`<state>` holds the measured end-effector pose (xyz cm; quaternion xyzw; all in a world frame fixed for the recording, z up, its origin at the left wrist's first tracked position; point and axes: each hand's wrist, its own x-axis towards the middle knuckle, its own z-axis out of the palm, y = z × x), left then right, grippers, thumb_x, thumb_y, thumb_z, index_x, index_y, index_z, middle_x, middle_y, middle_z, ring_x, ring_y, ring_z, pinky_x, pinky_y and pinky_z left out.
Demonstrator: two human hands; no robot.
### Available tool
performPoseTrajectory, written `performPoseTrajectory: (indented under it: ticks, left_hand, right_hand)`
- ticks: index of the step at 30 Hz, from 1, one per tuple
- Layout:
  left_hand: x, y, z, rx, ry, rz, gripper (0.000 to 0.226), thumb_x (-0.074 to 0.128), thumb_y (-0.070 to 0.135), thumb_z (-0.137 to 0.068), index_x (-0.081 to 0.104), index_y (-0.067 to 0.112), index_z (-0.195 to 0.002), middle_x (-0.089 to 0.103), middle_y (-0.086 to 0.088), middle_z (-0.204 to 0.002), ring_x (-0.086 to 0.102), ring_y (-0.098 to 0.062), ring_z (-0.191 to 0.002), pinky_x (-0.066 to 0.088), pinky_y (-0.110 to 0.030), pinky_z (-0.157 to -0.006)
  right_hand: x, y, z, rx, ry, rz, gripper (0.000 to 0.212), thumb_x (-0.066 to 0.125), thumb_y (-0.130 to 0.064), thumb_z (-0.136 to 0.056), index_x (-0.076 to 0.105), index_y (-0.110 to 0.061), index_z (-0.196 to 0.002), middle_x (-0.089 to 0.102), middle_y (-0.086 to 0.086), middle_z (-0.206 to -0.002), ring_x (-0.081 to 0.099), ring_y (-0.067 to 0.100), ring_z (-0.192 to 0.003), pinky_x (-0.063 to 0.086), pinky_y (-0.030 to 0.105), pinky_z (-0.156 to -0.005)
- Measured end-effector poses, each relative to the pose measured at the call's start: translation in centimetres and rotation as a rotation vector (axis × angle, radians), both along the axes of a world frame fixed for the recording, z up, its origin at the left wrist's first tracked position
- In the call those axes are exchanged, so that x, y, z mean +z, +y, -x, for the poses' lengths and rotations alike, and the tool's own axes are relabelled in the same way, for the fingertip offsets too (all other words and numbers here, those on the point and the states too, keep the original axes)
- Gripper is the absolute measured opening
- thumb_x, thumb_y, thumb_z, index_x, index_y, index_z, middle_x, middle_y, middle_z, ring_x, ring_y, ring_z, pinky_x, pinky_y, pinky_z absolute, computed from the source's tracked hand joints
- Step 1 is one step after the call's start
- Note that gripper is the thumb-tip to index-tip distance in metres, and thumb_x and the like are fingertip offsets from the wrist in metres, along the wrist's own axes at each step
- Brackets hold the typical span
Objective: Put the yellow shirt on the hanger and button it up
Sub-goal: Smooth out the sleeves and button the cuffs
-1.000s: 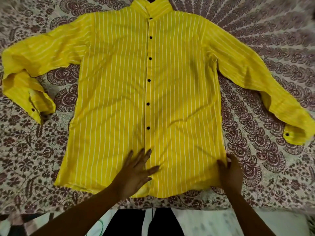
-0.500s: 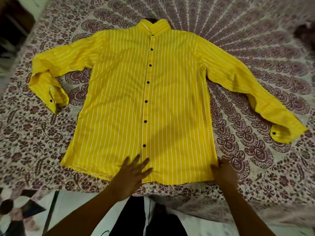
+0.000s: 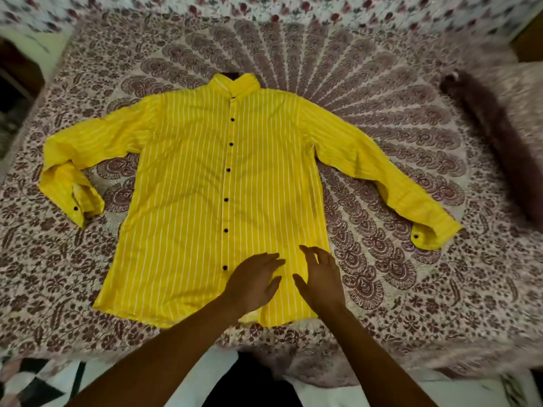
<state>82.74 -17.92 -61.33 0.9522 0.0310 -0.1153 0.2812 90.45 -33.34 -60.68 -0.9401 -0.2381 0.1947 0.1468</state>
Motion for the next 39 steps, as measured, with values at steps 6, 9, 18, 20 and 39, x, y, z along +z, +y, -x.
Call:
performPoseTrajectory:
  ticks: [6,9,18,20,39]
  left_hand:
    - [1.5,0.5,-8.7,0.126,-0.088,0.132,0.041,0.042,0.039,-0.092,0.053,0.022,-0.128,0.053,0.002,-0.135,0.049,-0.019,-0.125,0.040,-0.031,-0.101]
    - [2.1,0.6,-13.2,0.158,-0.080,0.214,0.033,0.050,0.028,-0.095,0.054,0.020,-0.126,0.055,-0.001,-0.132,0.052,-0.021,-0.121,0.043,-0.033,-0.096]
    - [0.7,-2.7,-24.0,0.290,0.047,0.397,0.032,0.053,0.019,-0.094,0.055,0.014,-0.126,0.057,-0.007,-0.130,0.055,-0.025,-0.118,0.046,-0.039,-0.095]
    - [-0.5,-3.9,-26.5,0.351,0.084,0.439,0.033,0.051,0.016,-0.094,0.053,0.011,-0.127,0.056,-0.009,-0.131,0.054,-0.027,-0.118,0.046,-0.039,-0.096]
    - [-12.6,-7.4,-41.9,1.624,-0.326,0.693,0.023,0.071,-0.006,-0.072,0.066,-0.008,-0.094,0.062,-0.018,-0.075,0.056,-0.010,-0.056,0.046,-0.026,-0.064]
  right_hand:
    - [2.1,-0.6,-6.5,-0.113,-0.051,-0.089,0.060,0.064,-0.026,-0.085,0.039,-0.018,-0.139,0.045,0.007,-0.135,0.040,0.028,-0.126,0.036,0.039,-0.101]
    - [2.6,-1.7,-9.9,-0.164,-0.051,-0.109,0.058,0.066,-0.022,-0.084,0.043,-0.015,-0.137,0.047,0.010,-0.134,0.041,0.031,-0.125,0.035,0.042,-0.101]
    - [0.9,-5.1,-20.7,-0.192,-0.074,-0.113,0.049,0.068,-0.020,-0.083,0.052,-0.012,-0.128,0.051,0.014,-0.132,0.042,0.035,-0.126,0.037,0.043,-0.101]
    - [-0.2,-5.7,-24.5,-0.166,-0.069,-0.126,0.043,0.067,-0.018,-0.084,0.056,-0.011,-0.125,0.052,0.015,-0.129,0.043,0.036,-0.124,0.037,0.044,-0.101]
    - [-12.4,-9.2,-50.9,-0.326,0.230,-0.286,0.018,0.061,-0.011,-0.089,0.069,0.003,-0.096,0.067,-0.005,-0.071,0.050,-0.014,-0.046,0.033,0.006,-0.048]
